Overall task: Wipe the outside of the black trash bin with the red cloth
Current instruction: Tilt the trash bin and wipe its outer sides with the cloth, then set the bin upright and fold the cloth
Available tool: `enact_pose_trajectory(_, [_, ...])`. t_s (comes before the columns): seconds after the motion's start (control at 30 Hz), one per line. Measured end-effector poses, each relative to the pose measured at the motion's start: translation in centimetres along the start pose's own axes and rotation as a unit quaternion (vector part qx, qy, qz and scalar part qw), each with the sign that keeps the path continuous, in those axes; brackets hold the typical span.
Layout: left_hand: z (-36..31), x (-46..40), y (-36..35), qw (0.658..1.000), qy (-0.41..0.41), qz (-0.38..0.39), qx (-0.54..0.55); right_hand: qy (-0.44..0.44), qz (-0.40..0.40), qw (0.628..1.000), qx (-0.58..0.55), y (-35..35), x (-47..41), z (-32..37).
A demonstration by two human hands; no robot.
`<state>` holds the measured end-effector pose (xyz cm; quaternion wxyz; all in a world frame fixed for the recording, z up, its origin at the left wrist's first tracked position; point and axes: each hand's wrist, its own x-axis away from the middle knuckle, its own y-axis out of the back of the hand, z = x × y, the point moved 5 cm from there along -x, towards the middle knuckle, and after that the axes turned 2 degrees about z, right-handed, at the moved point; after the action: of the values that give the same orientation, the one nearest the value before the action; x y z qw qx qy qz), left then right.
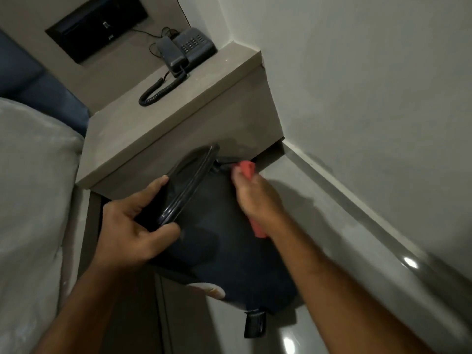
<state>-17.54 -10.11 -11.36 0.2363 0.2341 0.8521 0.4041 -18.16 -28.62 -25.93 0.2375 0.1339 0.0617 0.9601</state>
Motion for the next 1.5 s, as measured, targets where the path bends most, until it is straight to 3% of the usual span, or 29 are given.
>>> enact_pose_trajectory(0.1, [0.1,0.0,-0.3,0.999,0.018,-0.03,-0.038,0.154,-0.156,0.965,0.147,-3.3,5.5,3.5])
enact_pose_trajectory(0.2, [0.1,-1.2,-1.2,0.992,0.035,-0.065,-0.098,0.206,-0.193,0.935,0.215,-8.1,13.0,0.0])
enact_pose_trajectory(0.27, [0.4,-1.4,-0.9,0.989,0.039,-0.085,-0.112,0.216,-0.26,0.9,0.274,-9.5,16.2,-4.7])
enact_pose_trajectory(0.33, [0.5,-1.0,-0.6,0.991,0.037,-0.069,-0.112,0.128,-0.276,0.915,0.263,-8.4,16.5,-8.2])
enact_pose_trajectory(0.4, [0.6,-0.2,-0.1,0.994,0.038,-0.043,-0.097,-0.007,-0.283,0.95,0.13,-5.9,14.7,-9.4])
enact_pose_trajectory(0.5, [0.8,0.3,0.6,0.992,0.043,-0.051,-0.105,-0.234,-0.263,0.936,-0.024,-1.5,9.0,-8.5])
enact_pose_trajectory(0.57, [1.1,0.4,0.8,0.99,0.059,-0.064,-0.109,-0.306,-0.205,0.93,-0.007,0.1,5.7,-6.6])
enact_pose_trajectory(0.63, [0.6,0.1,0.5,0.988,0.063,-0.078,-0.117,-0.218,-0.15,0.964,0.029,-0.1,4.5,-3.4])
enact_pose_trajectory(0.7, [0.2,-0.1,0.0,0.985,0.058,-0.09,-0.132,0.022,-0.116,0.993,0.019,-2.7,6.3,0.9])
enact_pose_trajectory(0.77, [-0.2,-0.3,-0.6,0.986,0.049,-0.076,-0.14,0.229,-0.088,0.969,-0.009,-4.9,9.2,3.3])
enact_pose_trajectory(0.83, [0.2,0.3,-0.4,0.989,0.057,-0.062,-0.123,0.288,-0.08,0.954,0.037,-5.6,10.2,1.3])
enact_pose_trajectory(0.9, [1.0,0.8,0.0,0.988,0.077,-0.068,-0.114,0.19,-0.142,0.967,0.092,-3.6,9.3,-4.4])
enact_pose_trajectory(0.97, [1.4,1.1,0.3,0.987,0.082,-0.075,-0.117,-0.039,-0.19,0.978,0.071,-0.4,7.2,-10.3])
enact_pose_trajectory(1.03, [1.1,1.0,0.1,0.986,0.077,-0.074,-0.126,-0.233,-0.158,0.959,0.026,1.8,4.9,-12.9])
enact_pose_trajectory(1.1, [0.4,0.7,-0.4,0.986,0.068,-0.066,-0.14,-0.265,-0.119,0.955,0.064,2.3,2.7,-11.2])
enact_pose_trajectory(1.17, [-0.5,0.3,-1.1,0.983,0.052,-0.059,-0.163,-0.193,-0.094,0.973,0.079,1.5,1.2,-6.6])
enact_pose_trajectory(1.23, [-1.6,0.0,-2.5,0.972,0.019,-0.041,-0.232,-0.126,-0.03,0.991,-0.044,-0.7,1.7,-1.9])
enact_pose_trajectory(1.27, [-2.0,0.1,-3.5,0.963,0.004,-0.025,-0.268,-0.117,-0.006,0.981,-0.156,-1.4,2.7,-0.2])
enact_pose_trajectory(1.37, [-2.1,0.6,-7.2,0.945,-0.026,0.026,-0.324,-0.202,0.025,0.868,-0.453,-0.8,6.2,0.4])
enact_pose_trajectory(1.43, [-1.7,0.9,-9.1,0.944,-0.045,0.035,-0.326,-0.217,0.002,0.813,-0.54,1.6,8.1,-0.8])
enact_pose_trajectory(1.5, [-1.4,0.8,-10.0,0.948,-0.052,0.021,-0.313,-0.209,-0.044,0.782,-0.585,4.7,9.6,-0.9])
